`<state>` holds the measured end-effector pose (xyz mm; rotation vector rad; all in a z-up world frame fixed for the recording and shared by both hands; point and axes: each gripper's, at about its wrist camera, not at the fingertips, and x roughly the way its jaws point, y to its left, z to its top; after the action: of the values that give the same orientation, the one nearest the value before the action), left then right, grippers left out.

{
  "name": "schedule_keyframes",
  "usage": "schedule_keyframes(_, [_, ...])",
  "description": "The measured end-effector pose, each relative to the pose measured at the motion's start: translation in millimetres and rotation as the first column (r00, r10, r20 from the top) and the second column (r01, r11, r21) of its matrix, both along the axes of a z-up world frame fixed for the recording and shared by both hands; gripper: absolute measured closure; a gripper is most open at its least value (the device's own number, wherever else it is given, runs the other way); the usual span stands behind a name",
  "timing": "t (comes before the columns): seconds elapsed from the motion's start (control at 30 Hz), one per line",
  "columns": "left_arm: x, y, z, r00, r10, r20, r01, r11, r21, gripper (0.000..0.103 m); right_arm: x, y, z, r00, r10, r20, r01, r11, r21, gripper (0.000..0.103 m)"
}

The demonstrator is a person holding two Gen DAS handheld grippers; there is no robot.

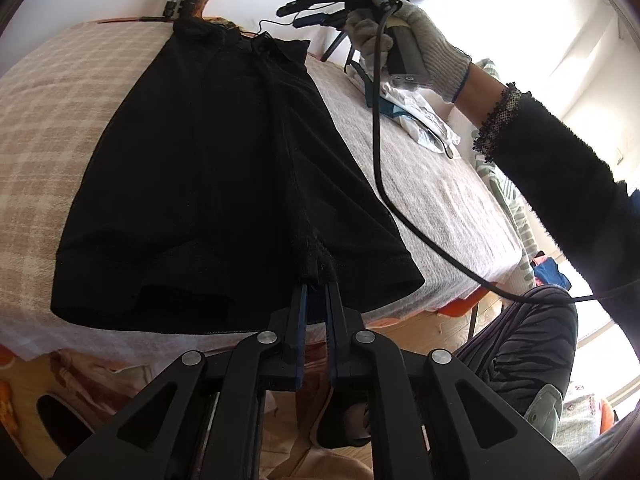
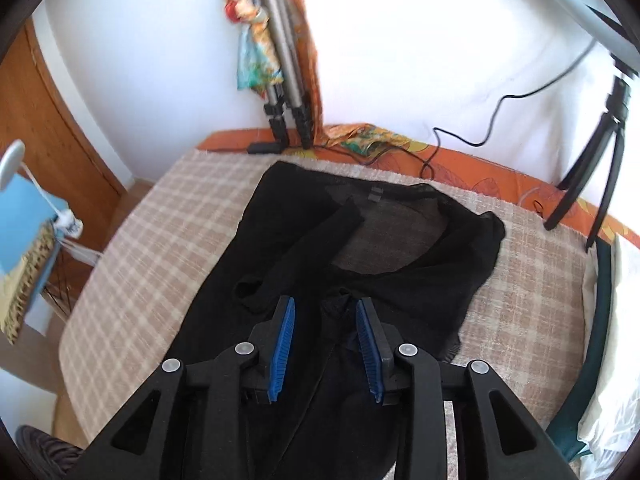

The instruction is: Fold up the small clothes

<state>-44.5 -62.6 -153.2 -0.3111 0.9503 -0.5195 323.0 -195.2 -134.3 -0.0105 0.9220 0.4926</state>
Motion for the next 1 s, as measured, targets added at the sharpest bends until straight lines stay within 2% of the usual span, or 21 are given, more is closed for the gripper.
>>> schedule_keyframes(0.1, [-3, 10, 14, 1.0, -0.013, 0.02, 0.012, 1.0, 0.022, 0.09, 16, -45, 10, 0.99, -0.142, -0.011, 0.142, 0.989, 0.034, 0.067])
schedule_keyframes(0.2, [4, 25, 29, 0.999, 0.005, 0.04, -0.006, 0.999, 0.032, 0.09, 31, -78, 6, 0.973, -0.222, -0.061, 0.226, 0.971, 0.076, 0.065])
schedule_keyframes(0.3, [25, 41, 43, 0.999, 0.029, 0.046, -0.031, 0.999, 0.03, 0.089, 47, -89, -7, 0.961, -0.25, -0.118, 0.263, 0.959, 0.109, 0.062])
schedule_keyframes(0.47, [68, 62, 62, 0.994, 0.067, 0.081, -0.074, 0.993, 0.089, 0.089, 64, -77, -28, 0.963, -0.218, -0.157, 0.237, 0.964, 0.117, 0.061])
schedule_keyframes(0.5, [74, 67, 64, 0.993, 0.071, 0.093, -0.08, 0.992, 0.1, 0.089, 66, -71, -33, 0.965, -0.21, -0.159, 0.227, 0.969, 0.097, 0.063])
schedule_keyframes(0.57, [85, 72, 71, 0.99, 0.079, 0.118, -0.094, 0.987, 0.129, 0.089, 69, -61, -41, 0.967, -0.197, -0.158, 0.206, 0.978, 0.041, 0.076])
schedule_keyframes(0.6, [90, 76, 75, 0.988, 0.088, 0.13, -0.105, 0.986, 0.133, 0.089, 70, -57, -43, 0.97, -0.177, -0.164, 0.185, 0.982, 0.036, 0.093])
schedule_keyframes(0.63, [93, 80, 79, 0.986, 0.094, 0.138, -0.112, 0.986, 0.127, 0.089, 70, -55, -44, 0.972, -0.164, -0.166, 0.172, 0.985, 0.034, 0.101])
schedule_keyframes(0.8, [102, 100, 83, 0.979, 0.131, 0.154, -0.144, 0.987, 0.074, 0.089, 75, -50, -18, 0.98, -0.17, -0.102, 0.165, 0.985, -0.056, 0.103])
schedule_keyframes(1.0, [112, 98, 82, 0.984, 0.109, 0.138, -0.117, 0.992, 0.051, 0.089, 97, -32, 17, 0.987, -0.146, -0.068, 0.147, 0.989, -0.002, 0.103])
